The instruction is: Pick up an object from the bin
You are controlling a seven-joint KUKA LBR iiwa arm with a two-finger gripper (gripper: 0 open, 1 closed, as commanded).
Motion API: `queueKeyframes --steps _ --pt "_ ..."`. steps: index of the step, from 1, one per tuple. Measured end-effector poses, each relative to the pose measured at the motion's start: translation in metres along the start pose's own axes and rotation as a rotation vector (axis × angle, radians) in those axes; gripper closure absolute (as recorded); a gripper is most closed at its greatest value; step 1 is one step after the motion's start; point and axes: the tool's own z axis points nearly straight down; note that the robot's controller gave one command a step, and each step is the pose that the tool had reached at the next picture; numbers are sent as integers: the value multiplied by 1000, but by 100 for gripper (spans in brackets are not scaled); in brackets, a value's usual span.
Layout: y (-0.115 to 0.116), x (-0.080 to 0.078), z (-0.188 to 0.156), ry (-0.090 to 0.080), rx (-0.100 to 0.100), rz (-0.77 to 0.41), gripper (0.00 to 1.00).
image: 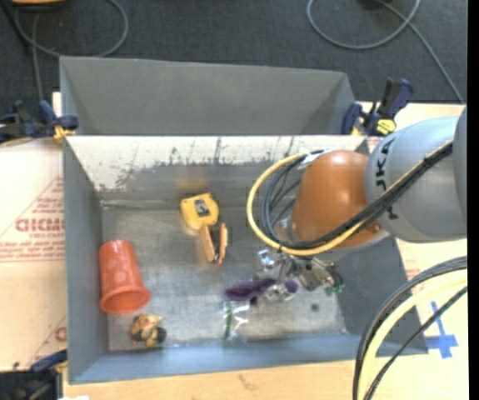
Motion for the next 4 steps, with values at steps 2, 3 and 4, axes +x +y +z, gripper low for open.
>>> queueKeyframes --steps 2,3,4 --pt "-13 12 -117 -18 12 -103 100" --pt "-13 12 -117 -17 12 -103 100" --pt "-8 -1 -152 -13 11 -174 100"
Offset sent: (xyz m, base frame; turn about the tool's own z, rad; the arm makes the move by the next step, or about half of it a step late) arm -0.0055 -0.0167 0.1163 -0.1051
